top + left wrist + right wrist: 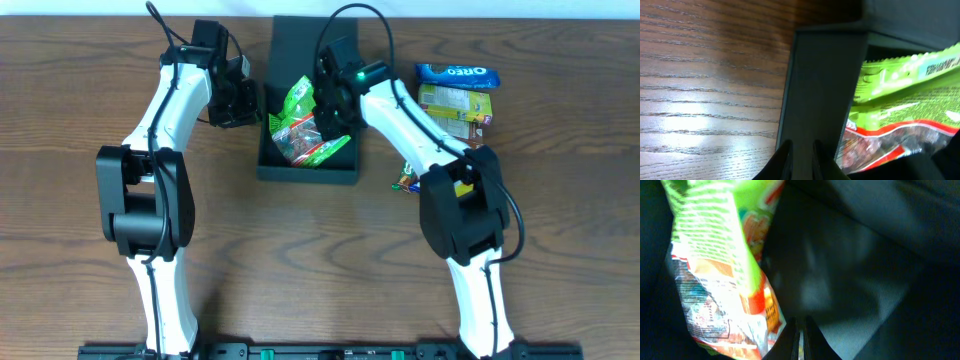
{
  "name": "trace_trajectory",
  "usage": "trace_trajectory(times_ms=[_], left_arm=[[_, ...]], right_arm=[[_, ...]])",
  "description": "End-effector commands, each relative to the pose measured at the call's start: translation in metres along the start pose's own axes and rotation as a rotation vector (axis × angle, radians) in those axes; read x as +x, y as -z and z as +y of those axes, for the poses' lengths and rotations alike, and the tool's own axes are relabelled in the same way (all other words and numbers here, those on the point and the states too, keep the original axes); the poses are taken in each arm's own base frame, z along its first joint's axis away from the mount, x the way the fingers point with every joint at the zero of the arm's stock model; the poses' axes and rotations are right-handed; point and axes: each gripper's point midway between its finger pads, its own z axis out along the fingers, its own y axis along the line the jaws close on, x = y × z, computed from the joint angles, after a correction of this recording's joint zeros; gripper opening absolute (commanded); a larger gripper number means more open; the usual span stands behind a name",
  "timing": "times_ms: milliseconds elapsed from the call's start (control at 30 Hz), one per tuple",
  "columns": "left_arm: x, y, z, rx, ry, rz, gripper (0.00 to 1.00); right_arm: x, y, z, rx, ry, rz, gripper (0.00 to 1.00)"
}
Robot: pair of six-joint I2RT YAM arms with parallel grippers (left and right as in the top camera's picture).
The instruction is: Pack container
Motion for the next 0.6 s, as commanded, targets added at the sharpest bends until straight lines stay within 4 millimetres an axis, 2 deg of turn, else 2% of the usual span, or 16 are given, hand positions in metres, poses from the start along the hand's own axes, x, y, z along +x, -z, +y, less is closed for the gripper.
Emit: trace_trajectory(times_ms=[0, 100, 167, 267, 333, 433, 567], left_arm=[[0.004, -0.003, -0.001, 0.002, 0.004, 0.011, 0.15], [0.004, -0.003, -0.001, 0.002, 0.004, 0.012, 0.15], [0.004, -0.003, -0.001, 0.002, 0.004, 0.012, 0.15], [0.004, -0.003, -0.001, 0.002, 0.004, 0.012, 0.15], [0.004, -0.003, -0.001, 0.002, 0.004, 0.013, 0.15], [0.005, -0.003, -0.001, 0.001, 0.005, 0.015, 0.15], [0.004, -0.003, 0.0, -0.002, 0.005, 0.014, 0.15]], right_arm=[[0.005, -0.004, 0.014, -0.022, 0.022, 0.02, 0.06], [-0.002, 0.007, 0.002, 0.036, 0.015, 0.008, 0.06], [-0.009, 0.018, -0.001, 0.051, 0.01, -0.006, 0.27], [-0.022, 0.032, -0.004, 0.049, 0.004, -0.039, 0.38], [-0.026, 0.037, -0.005, 0.041, -0.003, -0.051, 0.42], [-0.024, 0.039, -0.006, -0.007, -0.02, -0.035, 0.5], [-0.021, 0.043, 0.01, -0.18, 0.037, -0.022, 0.63]])
